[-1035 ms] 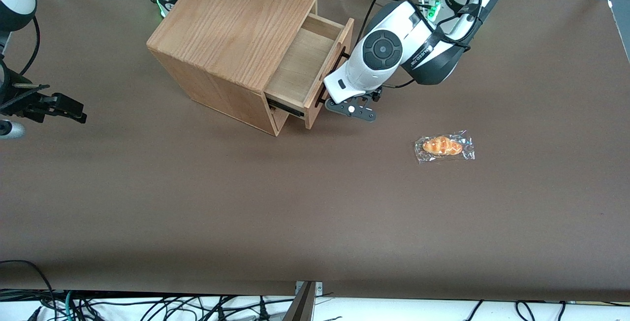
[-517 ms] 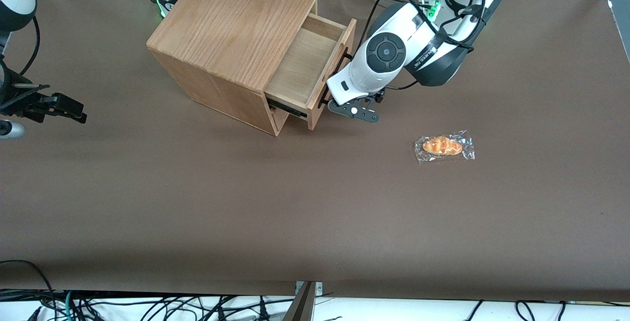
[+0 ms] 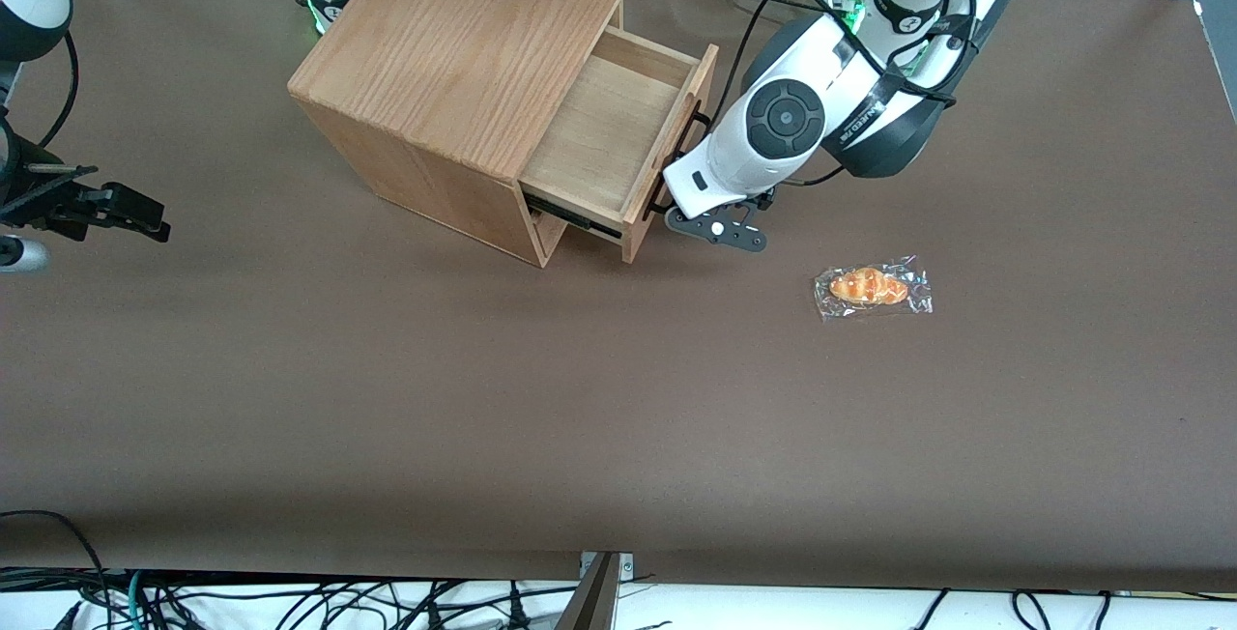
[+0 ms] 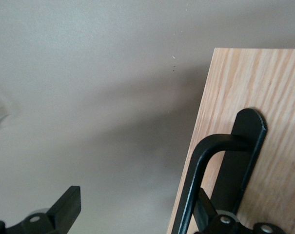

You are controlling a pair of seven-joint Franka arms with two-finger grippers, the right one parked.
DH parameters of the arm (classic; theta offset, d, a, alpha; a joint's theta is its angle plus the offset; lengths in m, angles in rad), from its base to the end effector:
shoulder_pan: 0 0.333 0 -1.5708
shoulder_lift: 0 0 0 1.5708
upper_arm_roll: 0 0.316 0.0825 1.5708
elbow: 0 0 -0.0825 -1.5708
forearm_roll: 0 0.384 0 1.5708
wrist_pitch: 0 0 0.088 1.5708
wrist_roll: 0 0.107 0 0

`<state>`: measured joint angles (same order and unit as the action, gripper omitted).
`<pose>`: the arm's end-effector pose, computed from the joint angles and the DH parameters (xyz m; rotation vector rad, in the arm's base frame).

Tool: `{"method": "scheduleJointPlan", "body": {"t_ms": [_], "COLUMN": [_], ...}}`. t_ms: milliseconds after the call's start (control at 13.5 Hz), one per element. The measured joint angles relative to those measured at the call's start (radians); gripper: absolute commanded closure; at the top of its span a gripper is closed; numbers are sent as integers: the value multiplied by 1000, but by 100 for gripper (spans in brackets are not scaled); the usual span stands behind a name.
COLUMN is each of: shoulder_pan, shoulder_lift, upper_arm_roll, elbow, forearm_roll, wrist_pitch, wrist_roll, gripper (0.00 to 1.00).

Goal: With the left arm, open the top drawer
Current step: 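Pull the handle with the left gripper, sliding the drawer out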

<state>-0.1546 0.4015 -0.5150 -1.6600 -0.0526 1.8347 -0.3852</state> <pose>0.5167 -0.3722 0.3896 2.9666 -0.3710 -0.4157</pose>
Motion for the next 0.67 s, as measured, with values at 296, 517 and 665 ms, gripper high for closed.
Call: {"method": "scheduleJointPlan", "body": {"t_ms": [296, 517, 665], "shoulder_pan": [8, 24, 25], "shoulder_lift": [-1, -3, -5], "upper_arm_roll": [0, 0, 0], "elbow": [0, 0, 0], "forearm_roll": [0, 0, 0], "wrist_pitch": [0, -6, -8], "wrist_roll": [5, 21, 22], "gripper": [0, 0, 0]}}
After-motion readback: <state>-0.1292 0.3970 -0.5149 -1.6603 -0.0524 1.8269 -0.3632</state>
